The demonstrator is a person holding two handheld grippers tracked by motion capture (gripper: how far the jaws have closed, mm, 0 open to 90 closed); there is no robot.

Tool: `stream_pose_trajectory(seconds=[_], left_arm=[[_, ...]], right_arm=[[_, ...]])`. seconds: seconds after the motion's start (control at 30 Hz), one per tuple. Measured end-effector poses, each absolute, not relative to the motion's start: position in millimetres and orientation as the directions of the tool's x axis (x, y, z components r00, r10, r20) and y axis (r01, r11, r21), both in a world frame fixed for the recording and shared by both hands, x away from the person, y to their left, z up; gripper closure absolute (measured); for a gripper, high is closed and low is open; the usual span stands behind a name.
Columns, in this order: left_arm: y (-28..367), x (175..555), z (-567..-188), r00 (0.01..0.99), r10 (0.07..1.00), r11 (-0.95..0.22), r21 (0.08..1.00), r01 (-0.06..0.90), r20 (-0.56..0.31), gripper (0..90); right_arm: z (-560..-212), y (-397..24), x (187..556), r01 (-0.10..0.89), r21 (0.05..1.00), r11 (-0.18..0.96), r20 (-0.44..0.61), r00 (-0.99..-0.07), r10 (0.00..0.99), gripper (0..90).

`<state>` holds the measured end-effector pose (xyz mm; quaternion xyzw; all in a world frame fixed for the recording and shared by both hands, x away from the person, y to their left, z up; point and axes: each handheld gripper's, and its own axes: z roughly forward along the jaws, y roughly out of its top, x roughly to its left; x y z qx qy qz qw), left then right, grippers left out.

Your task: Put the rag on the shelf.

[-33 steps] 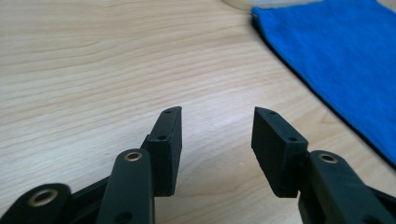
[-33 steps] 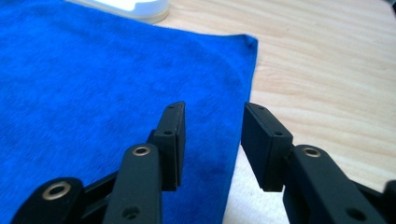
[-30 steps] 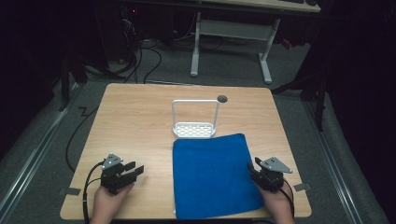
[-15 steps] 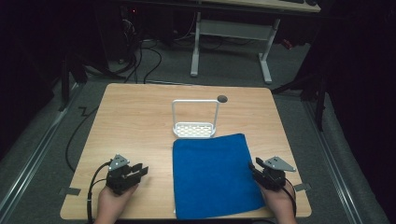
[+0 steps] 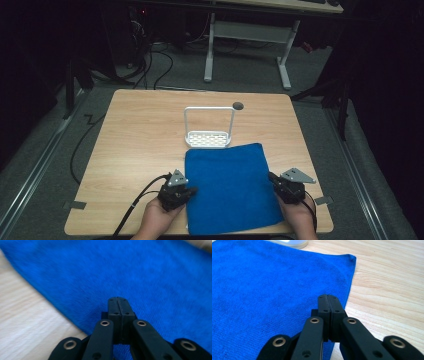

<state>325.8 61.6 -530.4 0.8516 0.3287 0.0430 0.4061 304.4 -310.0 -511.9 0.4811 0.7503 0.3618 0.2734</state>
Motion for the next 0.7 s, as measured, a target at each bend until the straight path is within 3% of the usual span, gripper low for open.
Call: stream_pose_trajectory(seconds=[0.4,0.7], left_arm=[[93,315,-532,0.778,0.576,-0.437,0.709,0.553,-0.252,90.0],[127,319,-524,0.734,0.635,-0.397,0.714,0.577,-0.240,87.5]], right_arm=[[-513,-304,305,0.530,0.800,0.280,-0.045,-0.412,0.910,90.0],[-521,-275,317,0.547,0.772,0.323,-0.019,-0.487,0.873,90.0]])
